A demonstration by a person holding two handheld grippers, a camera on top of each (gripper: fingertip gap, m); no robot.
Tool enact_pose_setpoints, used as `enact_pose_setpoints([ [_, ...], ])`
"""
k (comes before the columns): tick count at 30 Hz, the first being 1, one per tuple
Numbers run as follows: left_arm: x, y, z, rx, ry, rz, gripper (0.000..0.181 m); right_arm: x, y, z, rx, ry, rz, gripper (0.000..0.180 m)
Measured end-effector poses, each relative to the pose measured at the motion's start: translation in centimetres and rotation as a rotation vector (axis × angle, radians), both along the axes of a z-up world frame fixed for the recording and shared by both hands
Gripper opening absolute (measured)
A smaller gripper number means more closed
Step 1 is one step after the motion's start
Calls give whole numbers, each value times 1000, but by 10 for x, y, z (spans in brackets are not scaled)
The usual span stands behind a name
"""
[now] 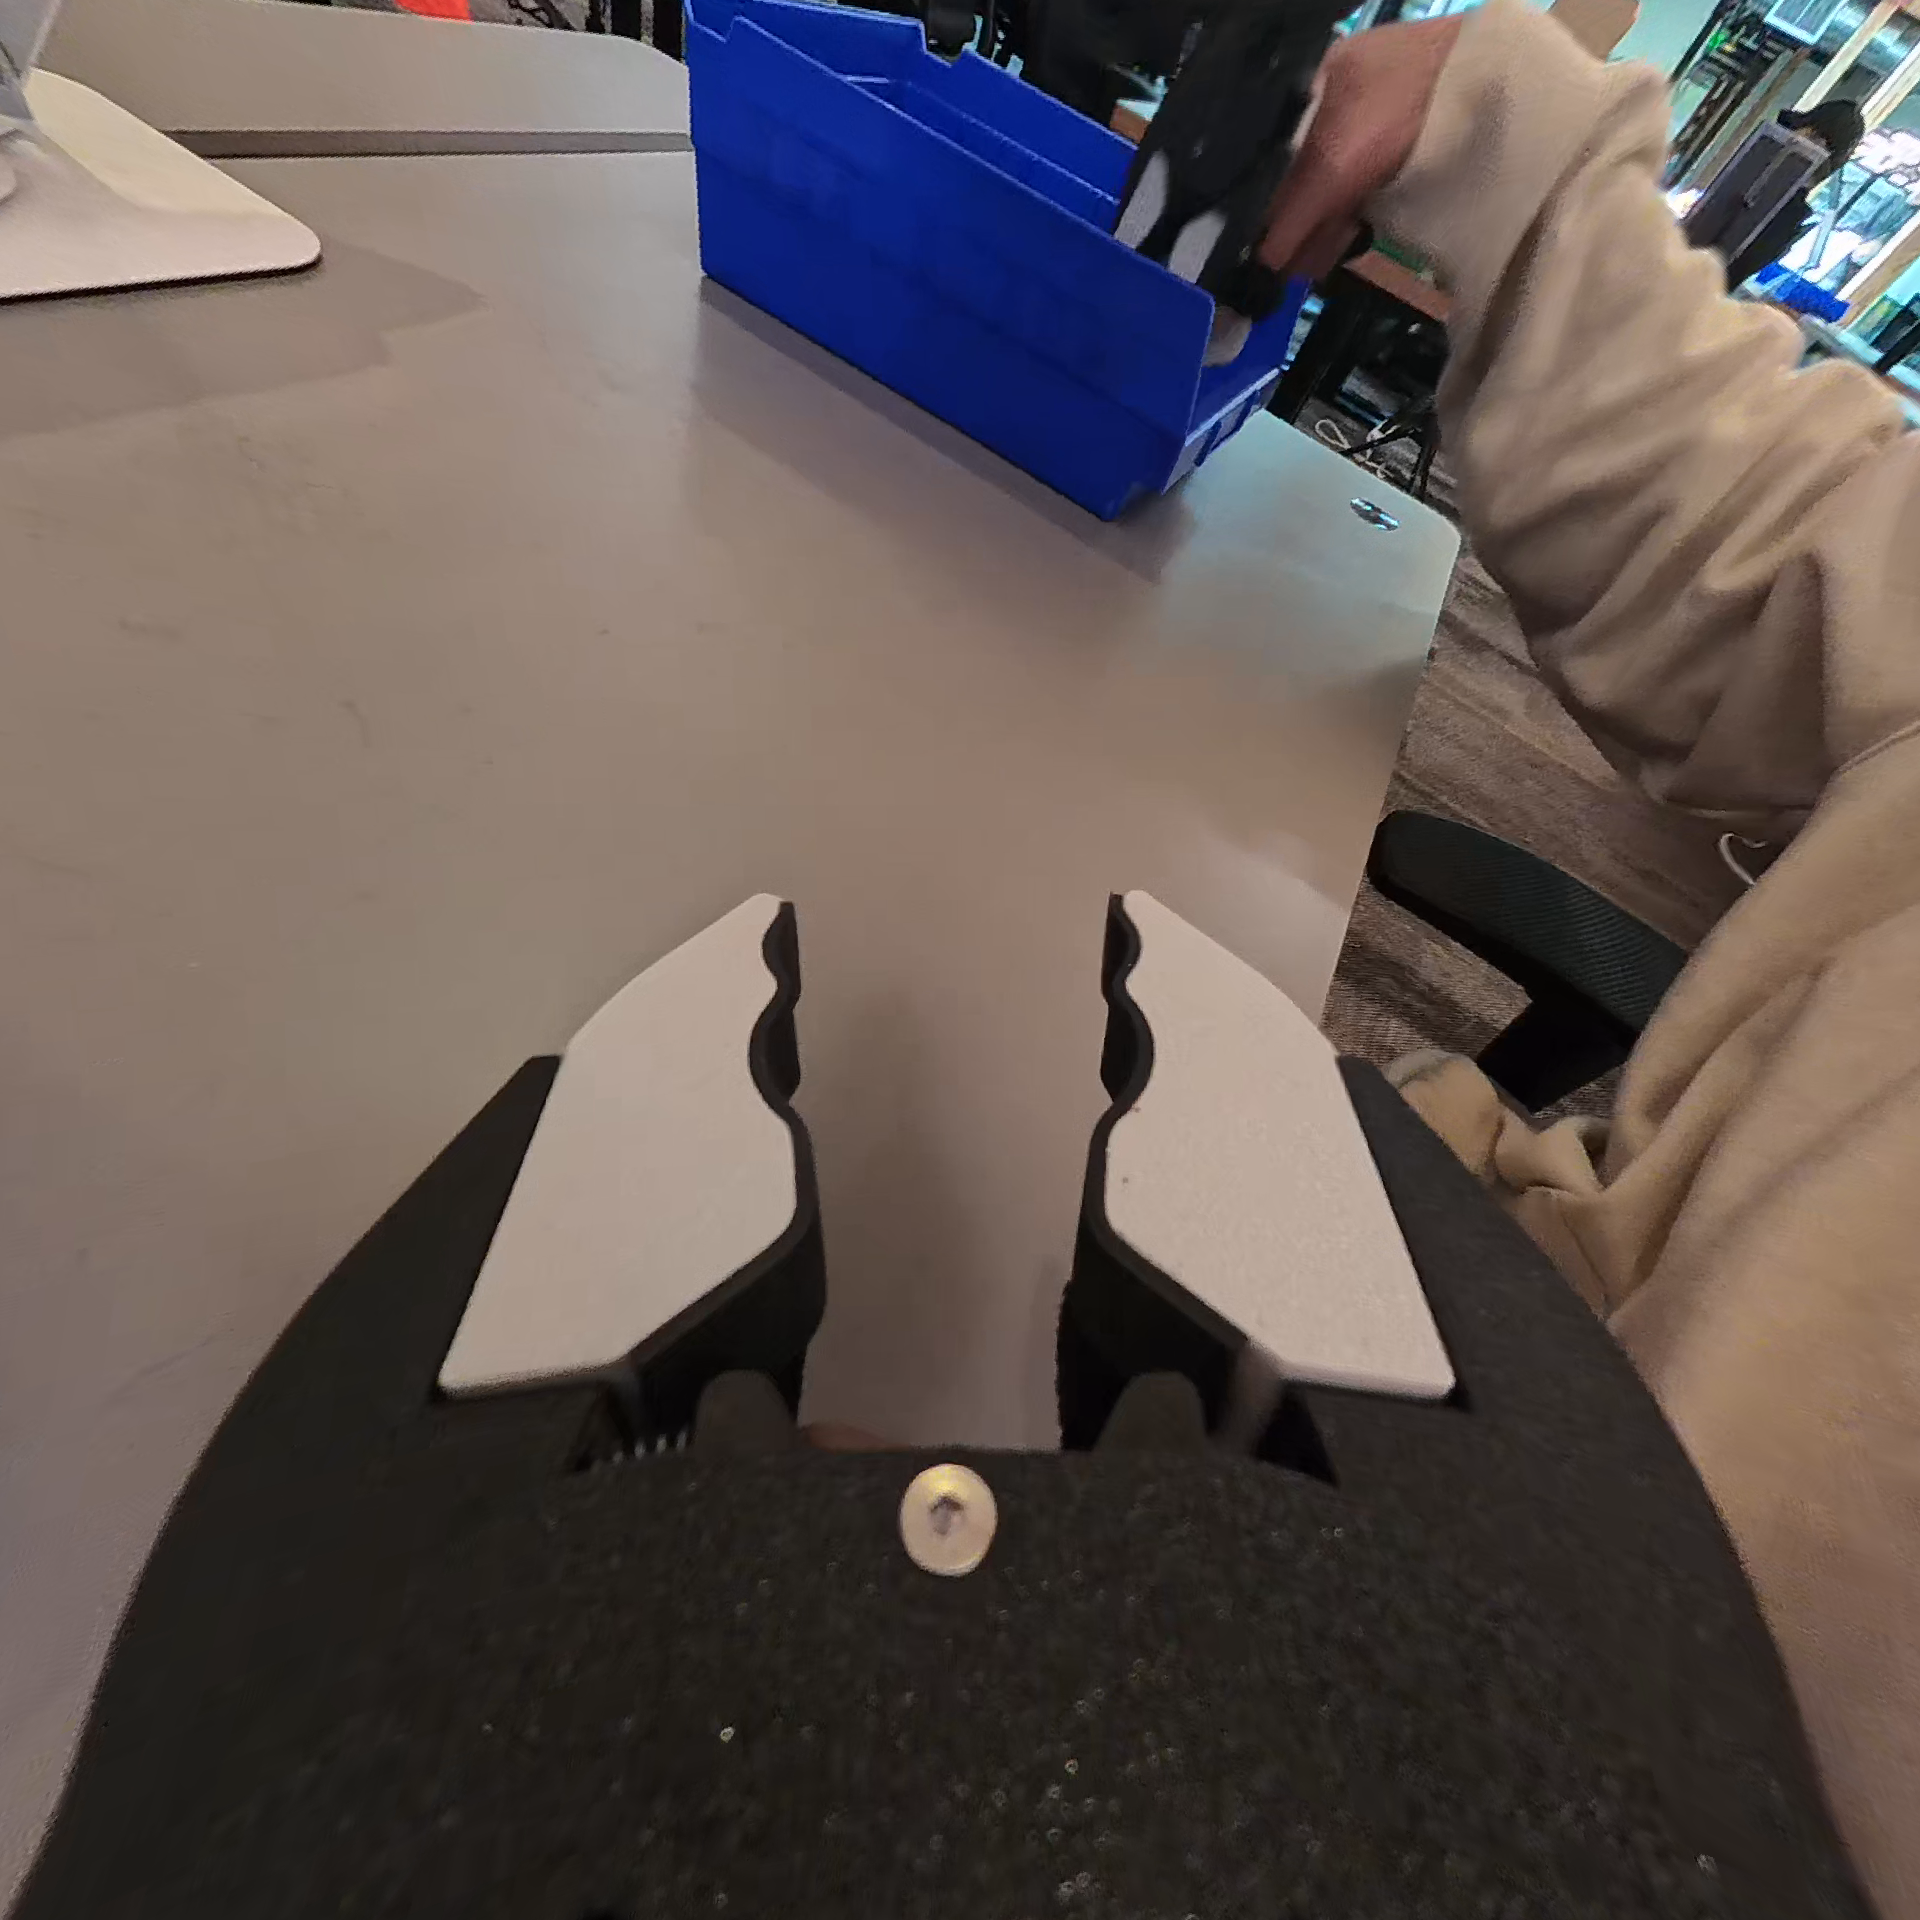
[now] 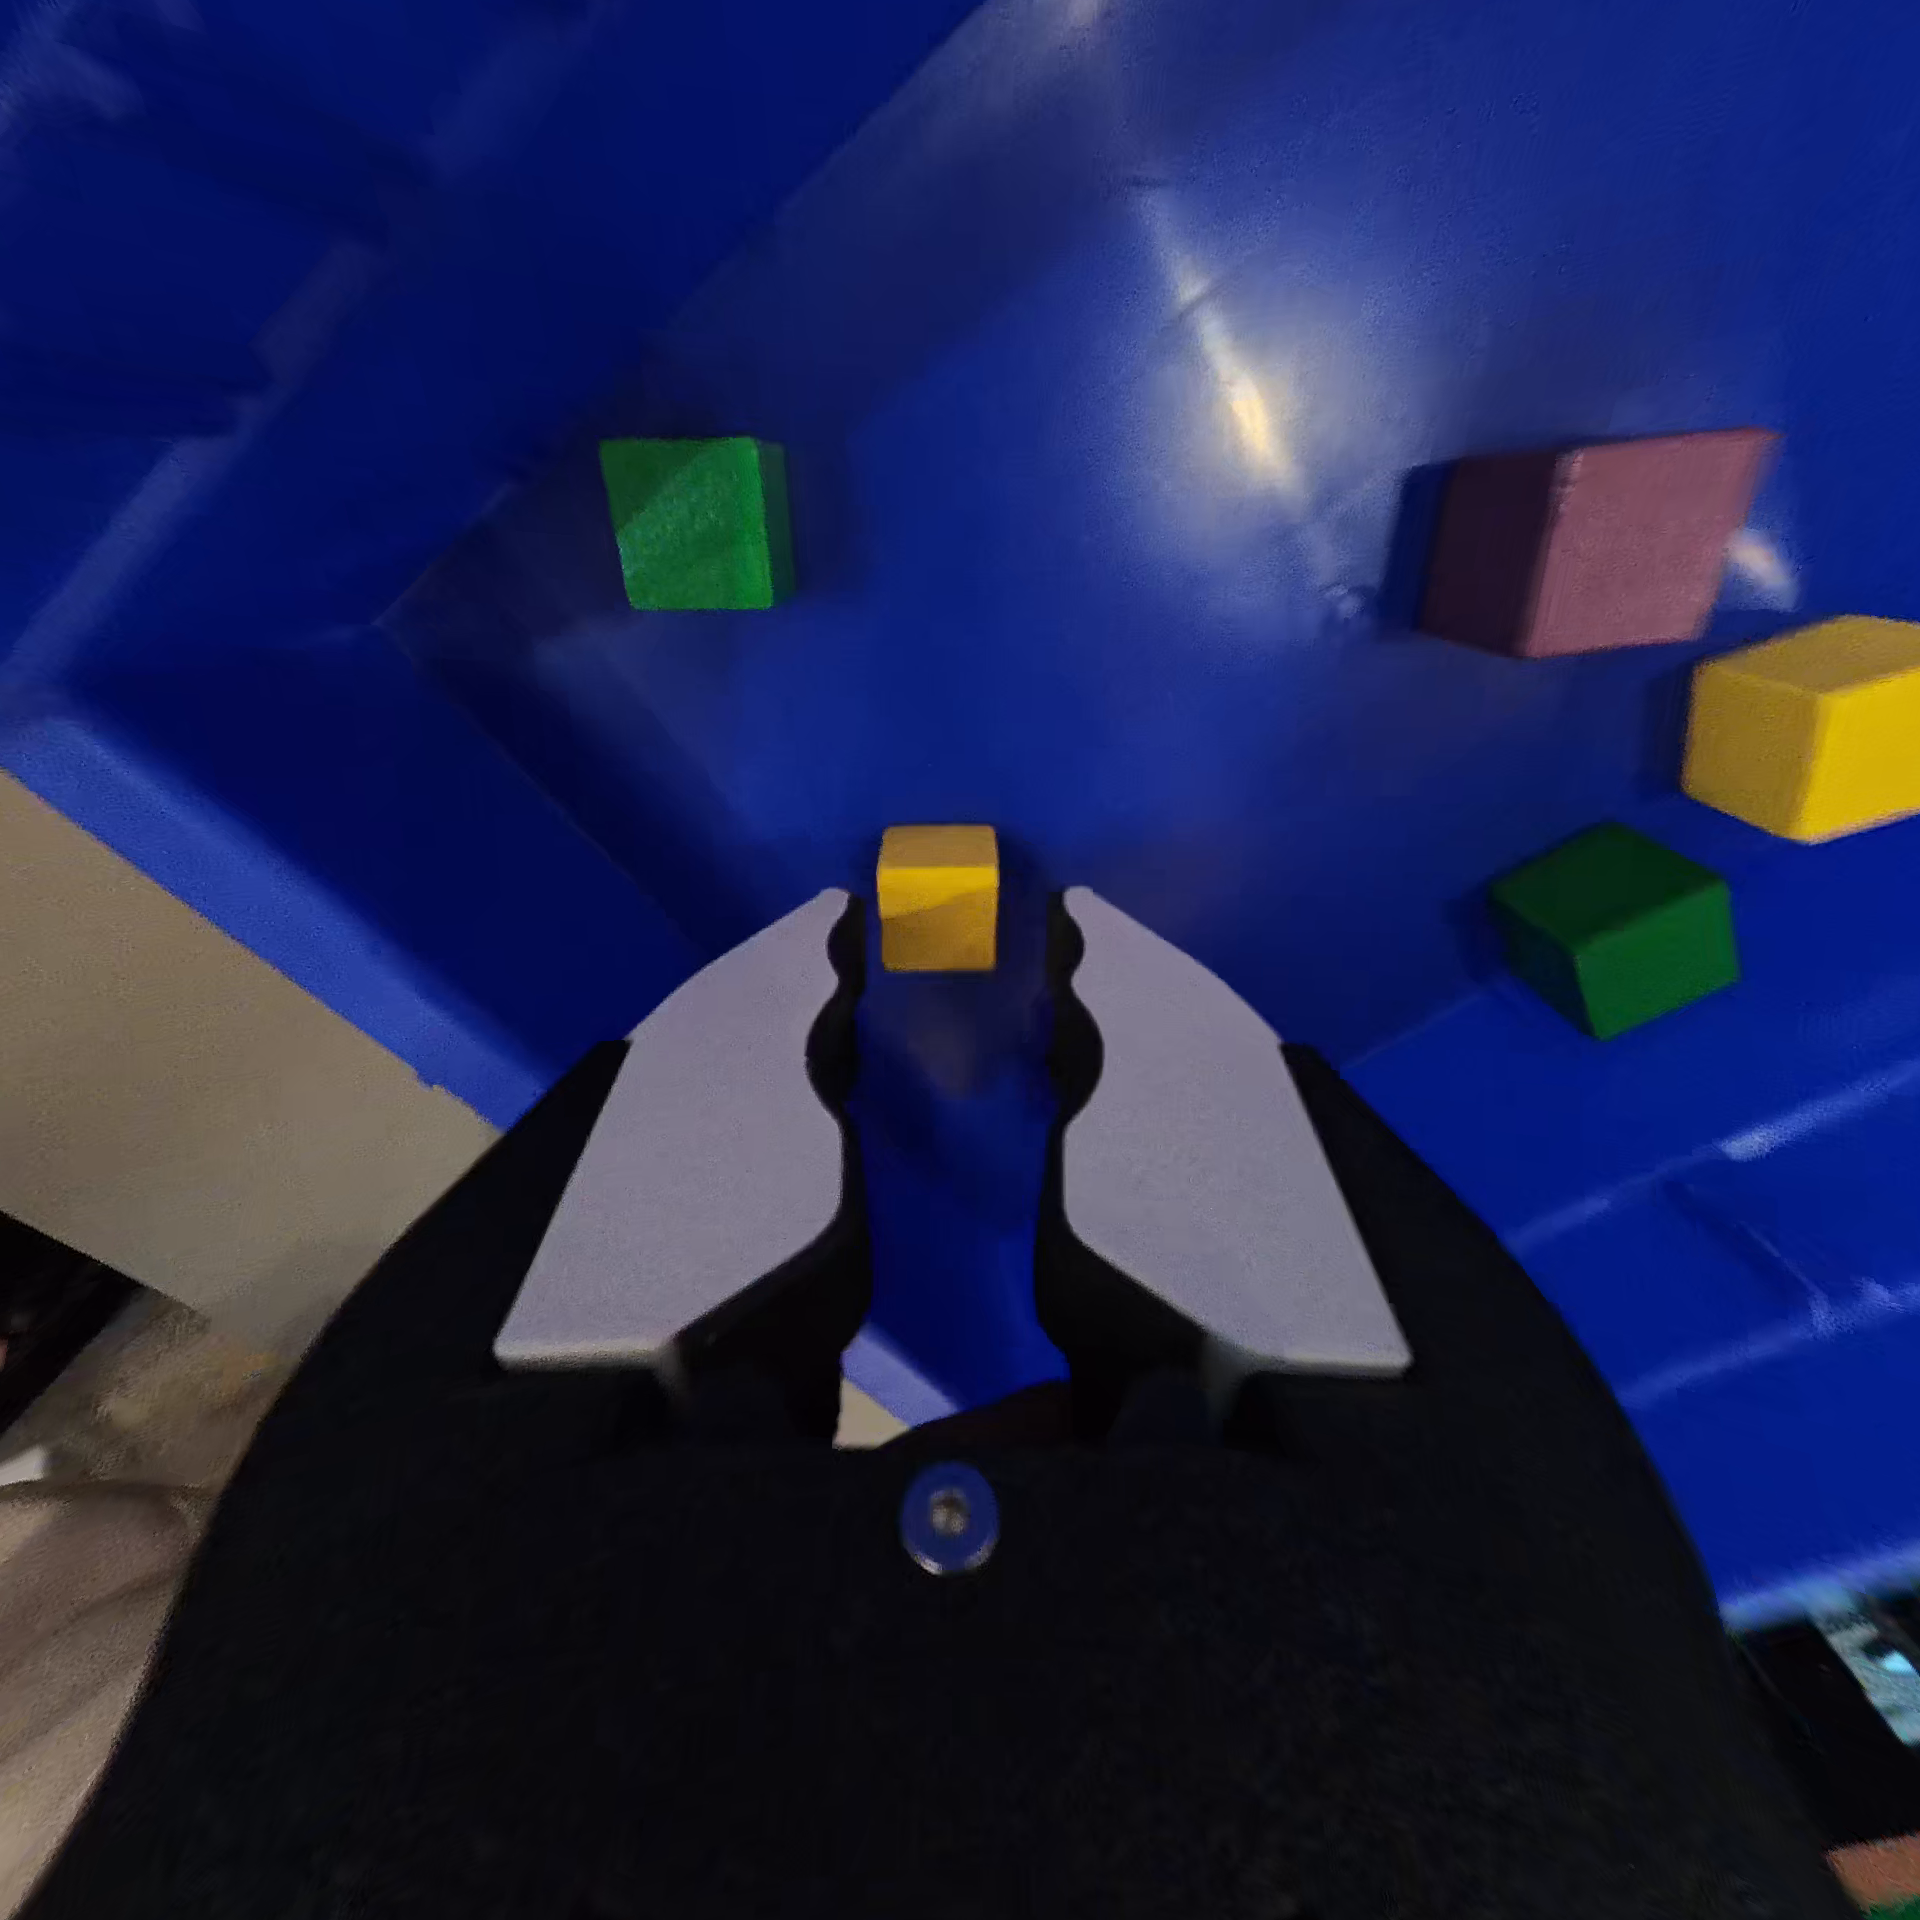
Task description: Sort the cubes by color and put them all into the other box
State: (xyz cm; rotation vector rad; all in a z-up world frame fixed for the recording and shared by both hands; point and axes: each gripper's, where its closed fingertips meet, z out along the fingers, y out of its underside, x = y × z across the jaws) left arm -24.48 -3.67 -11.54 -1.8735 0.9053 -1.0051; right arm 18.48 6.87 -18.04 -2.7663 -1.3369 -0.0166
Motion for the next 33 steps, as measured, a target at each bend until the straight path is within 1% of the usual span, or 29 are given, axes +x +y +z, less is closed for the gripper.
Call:
enact_pose_setpoints([
  [2, -1, 1, -2, 17, 22, 15, 56, -4, 5, 29, 123, 67, -38, 36],
  [4, -4, 5, -4, 39, 56, 48, 56, -22, 11, 76, 365, 207, -61, 39],
  [6, -6, 7, -6, 54, 83, 72, 56, -65, 4, 129, 642, 442, -39, 41],
  [7, -7, 8, -7, 57, 91, 80, 56, -96, -7, 151, 747, 604, -18, 42],
  [8, -7, 9, -8, 56, 100, 88, 56, -130, -22, 168, 811, 784, -2, 42],
  [9, -7, 10, -8, 57, 107, 96, 56, -164, -40, 176, 827, 956, 14, 41],
  [10, -8, 12, -8, 59, 112, 105, 56, -193, -54, 174, 817, 1087, 2, 41],
  [11, -8, 12, -7, 58, 112, 111, 56, -218, -62, 164, 784, 1171, -44, 41],
  [12, -8, 12, -5, 57, 107, 113, 56, -242, -67, 148, 736, 1211, -80, 43],
  [13, -8, 12, -3, 59, 103, 117, 56, -262, -69, 131, 712, 1213, -105, 46],
  [14, -9, 12, -3, 62, 107, 121, 56, -278, -69, 117, 713, 1206, -118, 44],
  [16, -15, 14, -6, 78, 148, 153, 56, -295, -67, 97, 764, 1059, -73, 47],
  [17, -19, 15, -8, 86, 173, 174, 56, -298, -64, 96, 820, 1003, -64, 46],
  [18, -23, 16, -12, 85, 197, 188, 56, -303, -65, 97, 845, 993, -50, 44],
  [21, -34, 13, -24, 43, 231, 224, 56, -322, -75, 90, 794, 1026, -48, 44],
  [23, -40, 10, -27, 9, 221, 230, 56, -328, -82, 78, 770, 999, -22, 43],
  [29, -67, 2, -16, -30, 165, 250, 56, -328, -88, 71, 795, 939, 26, 42],
  [33, -91, -4, -3, -52, 191, 219, 56, -327, -89, 68, 779, 941, 36, 41],
])
